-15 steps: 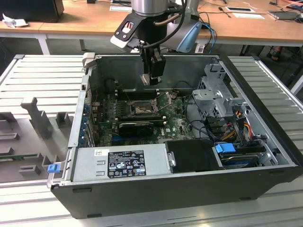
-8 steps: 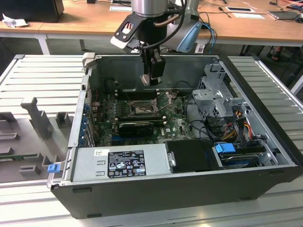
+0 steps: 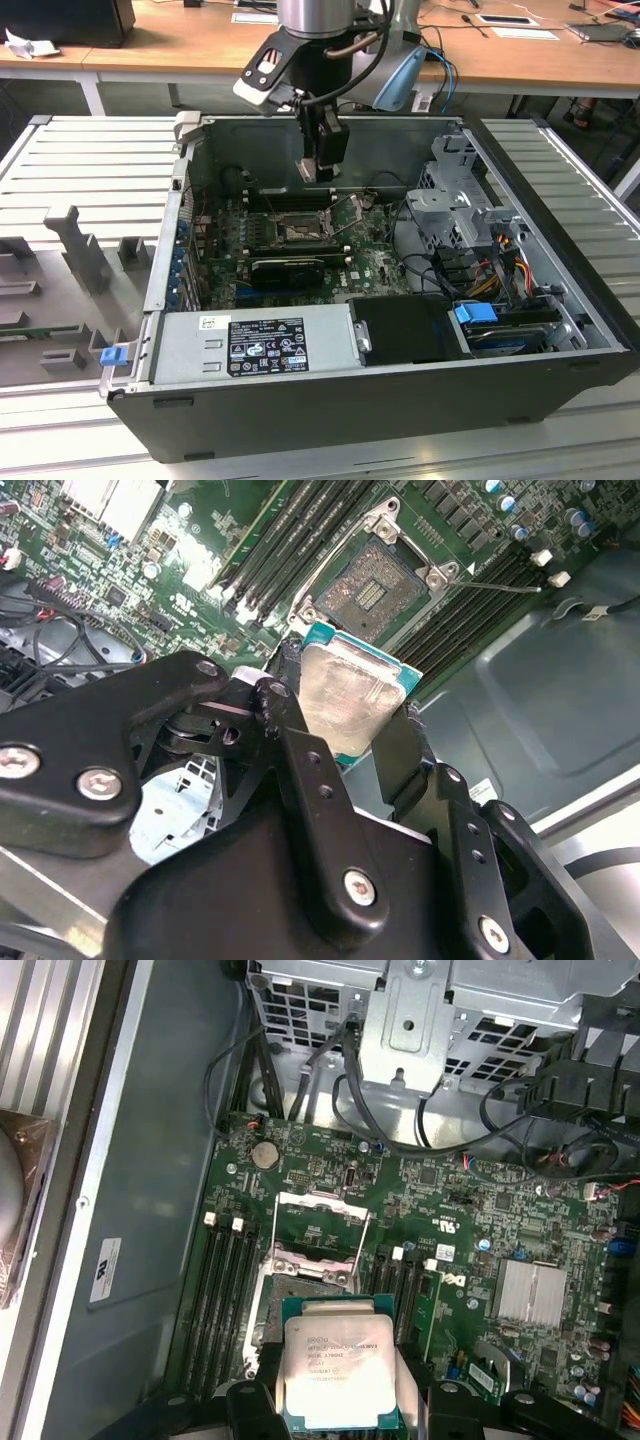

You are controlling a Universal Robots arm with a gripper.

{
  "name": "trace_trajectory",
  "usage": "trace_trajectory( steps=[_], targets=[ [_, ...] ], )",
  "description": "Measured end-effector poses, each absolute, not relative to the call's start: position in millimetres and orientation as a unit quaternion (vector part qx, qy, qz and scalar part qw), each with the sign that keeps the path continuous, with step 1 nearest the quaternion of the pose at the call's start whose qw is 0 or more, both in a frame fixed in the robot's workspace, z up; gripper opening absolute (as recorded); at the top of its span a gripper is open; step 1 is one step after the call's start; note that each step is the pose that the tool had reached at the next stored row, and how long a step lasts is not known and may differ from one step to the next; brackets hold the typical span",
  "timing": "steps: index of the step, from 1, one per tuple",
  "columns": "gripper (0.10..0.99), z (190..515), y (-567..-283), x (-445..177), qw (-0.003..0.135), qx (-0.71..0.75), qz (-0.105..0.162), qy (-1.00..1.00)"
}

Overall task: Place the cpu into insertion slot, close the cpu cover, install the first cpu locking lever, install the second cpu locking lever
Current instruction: 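Place the cpu into insertion slot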

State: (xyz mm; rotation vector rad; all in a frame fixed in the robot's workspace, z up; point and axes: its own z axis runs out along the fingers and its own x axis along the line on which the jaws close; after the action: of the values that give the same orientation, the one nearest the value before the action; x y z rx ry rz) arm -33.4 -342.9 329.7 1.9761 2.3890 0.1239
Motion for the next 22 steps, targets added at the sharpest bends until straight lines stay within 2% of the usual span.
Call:
trace_trajectory(
  steps=[22],
  targets=[
    [0.529,311.9,-342.9,-37.1,0.021,0.675,0.039,0.737]
  ],
)
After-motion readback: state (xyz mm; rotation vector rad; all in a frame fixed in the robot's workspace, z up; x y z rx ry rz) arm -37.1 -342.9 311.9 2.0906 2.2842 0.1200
